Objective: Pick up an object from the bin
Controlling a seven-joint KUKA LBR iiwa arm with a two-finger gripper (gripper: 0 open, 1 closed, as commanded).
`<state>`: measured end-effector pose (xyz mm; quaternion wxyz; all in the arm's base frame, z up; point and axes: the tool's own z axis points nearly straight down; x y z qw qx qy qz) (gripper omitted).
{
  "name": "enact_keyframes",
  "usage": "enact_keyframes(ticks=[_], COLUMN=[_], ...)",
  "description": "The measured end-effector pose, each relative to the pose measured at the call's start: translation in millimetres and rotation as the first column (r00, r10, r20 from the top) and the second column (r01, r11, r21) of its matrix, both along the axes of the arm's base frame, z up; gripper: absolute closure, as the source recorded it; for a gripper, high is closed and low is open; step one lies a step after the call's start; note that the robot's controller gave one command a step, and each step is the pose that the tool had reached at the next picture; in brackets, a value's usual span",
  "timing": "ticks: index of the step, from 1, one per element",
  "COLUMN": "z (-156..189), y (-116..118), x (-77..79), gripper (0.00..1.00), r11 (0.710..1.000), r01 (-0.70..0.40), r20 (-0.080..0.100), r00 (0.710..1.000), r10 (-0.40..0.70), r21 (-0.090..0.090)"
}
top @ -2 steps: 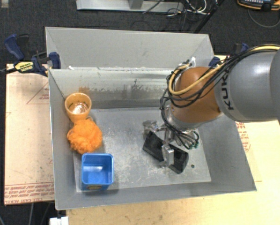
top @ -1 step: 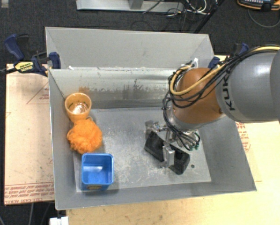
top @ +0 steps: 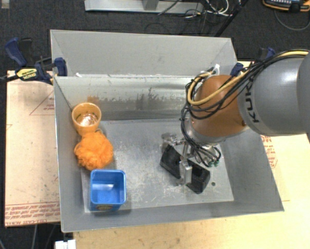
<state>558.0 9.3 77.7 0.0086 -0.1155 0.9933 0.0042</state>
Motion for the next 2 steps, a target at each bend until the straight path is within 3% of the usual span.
enact_keyframes(ticks=[1, 2], z=[0, -4], y=[13, 0], x=[-16.6, -16.8], gripper=[0.00, 0.00], r11=[1.000, 0.998], r01=[0.004, -0.063], r20=[0.009, 0.000], r00=[1.000, 0.998], r10=[-0.004, 0.063], r21=[0.002, 0.001])
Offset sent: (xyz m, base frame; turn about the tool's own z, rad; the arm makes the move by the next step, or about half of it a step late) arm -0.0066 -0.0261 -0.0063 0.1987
